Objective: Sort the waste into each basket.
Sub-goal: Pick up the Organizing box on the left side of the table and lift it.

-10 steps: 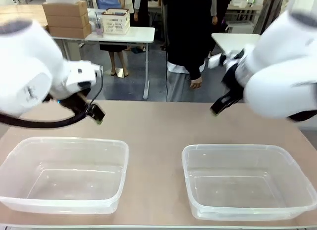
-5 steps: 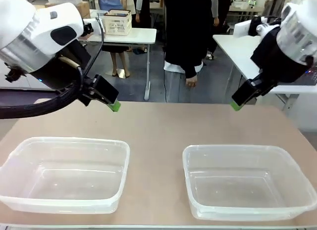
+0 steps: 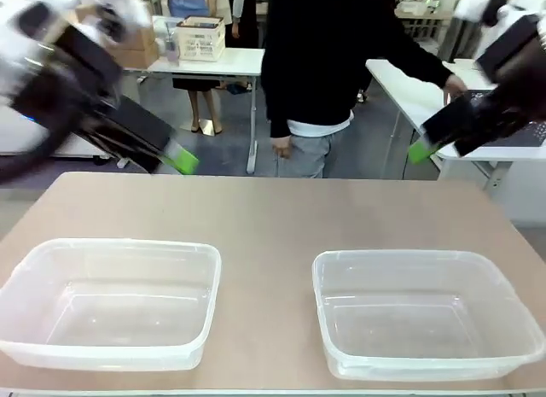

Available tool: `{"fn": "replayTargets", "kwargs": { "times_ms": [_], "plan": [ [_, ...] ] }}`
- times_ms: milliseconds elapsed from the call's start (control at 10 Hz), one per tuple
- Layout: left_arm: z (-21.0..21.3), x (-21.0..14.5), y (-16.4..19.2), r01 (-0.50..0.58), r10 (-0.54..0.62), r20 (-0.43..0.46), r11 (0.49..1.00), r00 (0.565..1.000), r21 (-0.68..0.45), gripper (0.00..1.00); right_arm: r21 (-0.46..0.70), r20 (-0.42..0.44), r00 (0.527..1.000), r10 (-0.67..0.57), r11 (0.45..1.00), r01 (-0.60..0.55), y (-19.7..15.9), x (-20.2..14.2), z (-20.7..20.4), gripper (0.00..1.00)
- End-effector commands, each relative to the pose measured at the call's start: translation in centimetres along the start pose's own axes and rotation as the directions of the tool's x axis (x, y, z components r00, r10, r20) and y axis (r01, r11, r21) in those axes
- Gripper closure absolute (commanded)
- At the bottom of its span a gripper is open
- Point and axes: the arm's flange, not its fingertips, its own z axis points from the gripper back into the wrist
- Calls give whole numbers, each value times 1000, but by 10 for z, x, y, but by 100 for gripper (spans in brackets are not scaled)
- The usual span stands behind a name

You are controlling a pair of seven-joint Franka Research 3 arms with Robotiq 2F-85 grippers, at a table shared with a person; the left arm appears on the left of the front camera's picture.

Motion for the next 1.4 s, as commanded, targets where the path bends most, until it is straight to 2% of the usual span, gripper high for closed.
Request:
{"fn": "replayTargets", "kwargs": {
  "times_ms": [0,100,200,300,400,500,600,1300],
  "plan": [
    [43,-53,43,-10,107,114,773,988,-635,0,540,86,785,-614,691,481,-53,-33,39,0],
    [50,-69,62,-21,193,171,720,966,-694,0,688,80,670,-738,528,498,-84,-46,46,0],
    [54,-87,78,-4,281,248,669,927,-743,0,769,60,572,-818,403,496,-113,-61,46,0],
    [54,-96,84,-10,339,290,666,895,-746,0,792,62,513,-856,356,497,-131,-72,45,0],
    [53,-103,84,-26,344,299,693,890,-720,0,828,108,502,-858,357,432,-142,-82,47,0],
    [55,-105,79,-126,373,265,755,889,-643,0,816,141,501,-854,387,430,-148,-87,51,0],
    [117,-40,100,48,236,325,740,916,-671,0,568,69,805,-590,686,454,-150,-49,94,0],
    [117,-40,100,48,236,325,740,916,-671,0,568,69,805,-590,686,454,-150,-49,94,0]
  ]
}}
